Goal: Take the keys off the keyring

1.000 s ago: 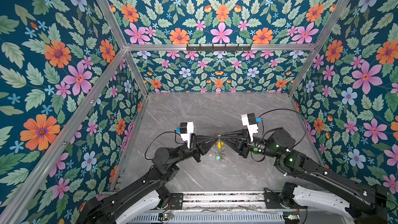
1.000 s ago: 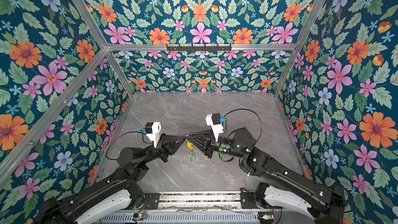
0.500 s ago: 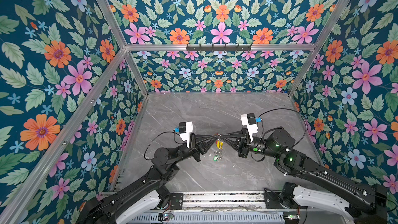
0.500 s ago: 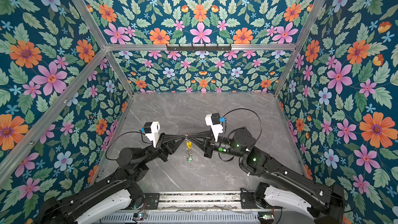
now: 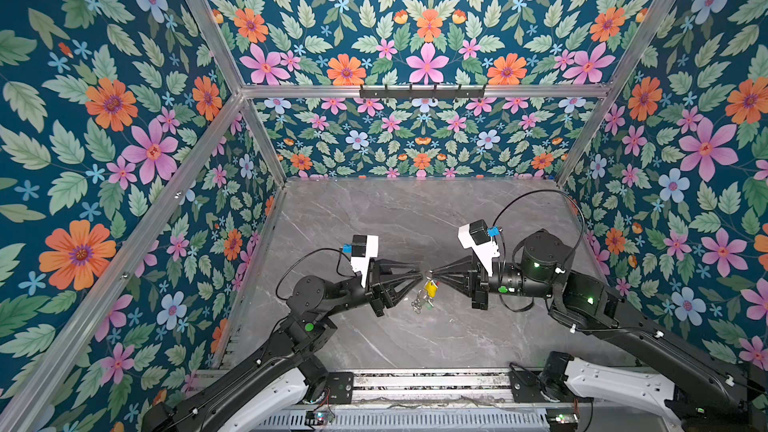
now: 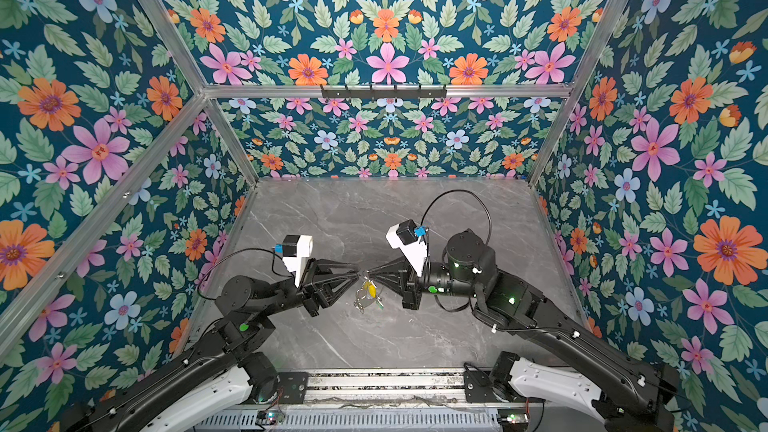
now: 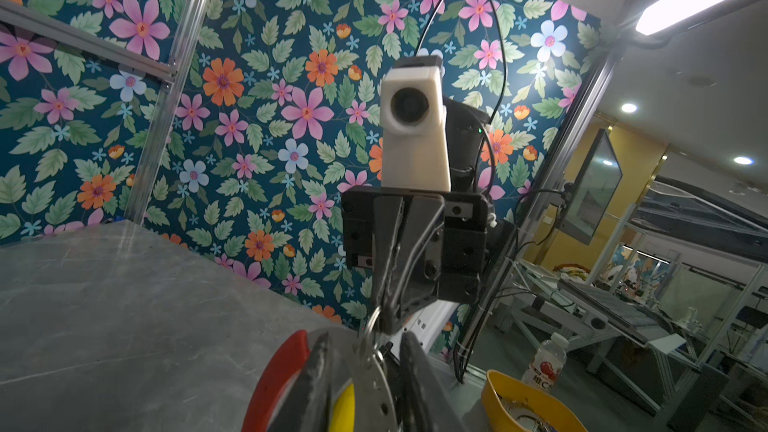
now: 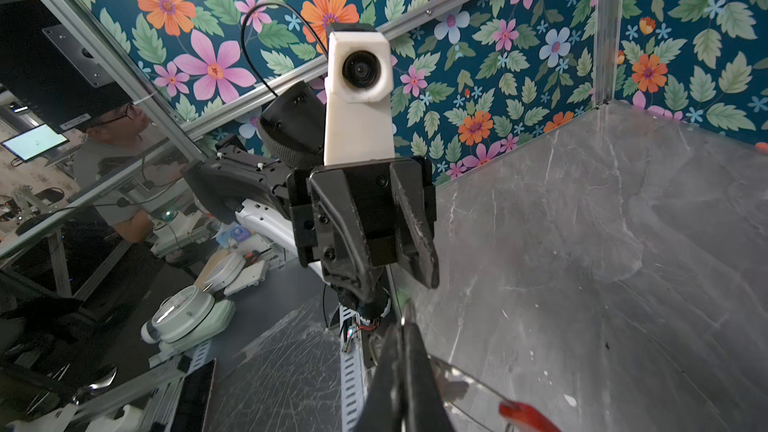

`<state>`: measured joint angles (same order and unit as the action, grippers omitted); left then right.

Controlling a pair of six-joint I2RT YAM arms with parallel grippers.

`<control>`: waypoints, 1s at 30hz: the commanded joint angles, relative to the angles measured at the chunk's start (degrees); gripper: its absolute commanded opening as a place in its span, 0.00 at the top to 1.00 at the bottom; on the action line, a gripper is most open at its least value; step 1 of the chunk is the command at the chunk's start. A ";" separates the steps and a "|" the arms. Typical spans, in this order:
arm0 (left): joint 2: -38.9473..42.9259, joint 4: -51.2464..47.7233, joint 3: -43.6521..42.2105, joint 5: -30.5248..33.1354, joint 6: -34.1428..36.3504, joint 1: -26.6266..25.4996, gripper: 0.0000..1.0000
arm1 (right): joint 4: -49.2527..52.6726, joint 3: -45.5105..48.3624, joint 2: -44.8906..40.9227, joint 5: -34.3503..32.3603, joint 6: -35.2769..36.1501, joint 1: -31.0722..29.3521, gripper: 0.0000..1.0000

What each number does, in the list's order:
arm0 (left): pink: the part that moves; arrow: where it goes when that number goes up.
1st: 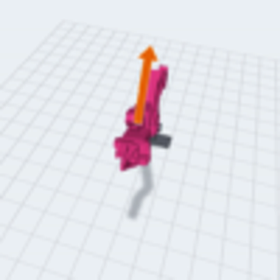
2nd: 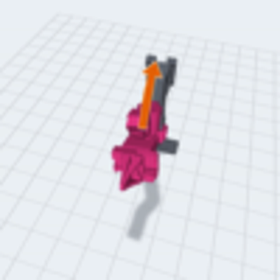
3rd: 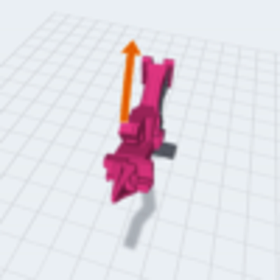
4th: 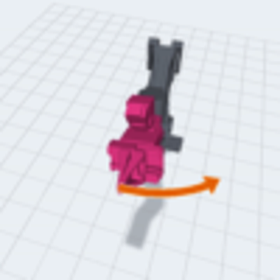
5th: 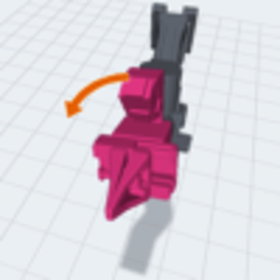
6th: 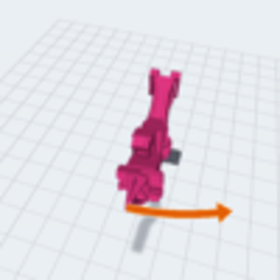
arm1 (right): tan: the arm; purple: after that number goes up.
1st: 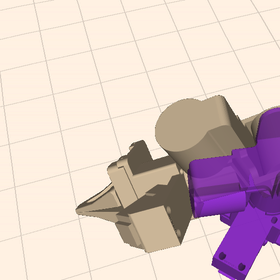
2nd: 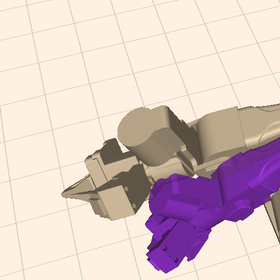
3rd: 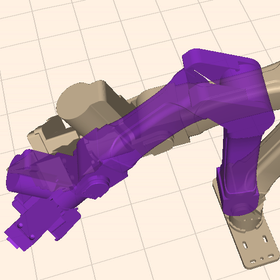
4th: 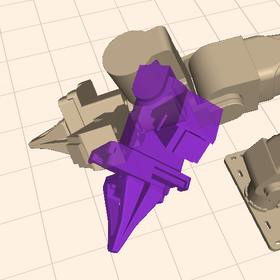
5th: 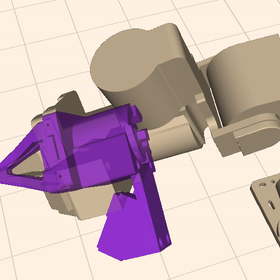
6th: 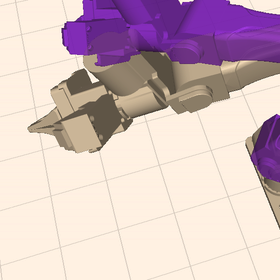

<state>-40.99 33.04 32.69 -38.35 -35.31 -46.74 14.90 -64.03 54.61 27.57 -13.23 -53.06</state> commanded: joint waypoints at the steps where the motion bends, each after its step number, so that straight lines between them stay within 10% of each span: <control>1: -0.05 -10.06 2.48 -4.63 3.78 -0.02 0.73 | 7.78 -2.41 0.49 4.23 5.15 0.89 1.00; 30: -6.85 -13.71 8.71 -14.42 4.04 -0.02 0.80 | 17.18 -7.44 3.48 10.44 10.42 3.15 1.00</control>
<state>-47.68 17.21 41.19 -51.07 -30.39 -46.76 32.64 -71.13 58.00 37.36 -3.66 -49.91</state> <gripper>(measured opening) 0.199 0.047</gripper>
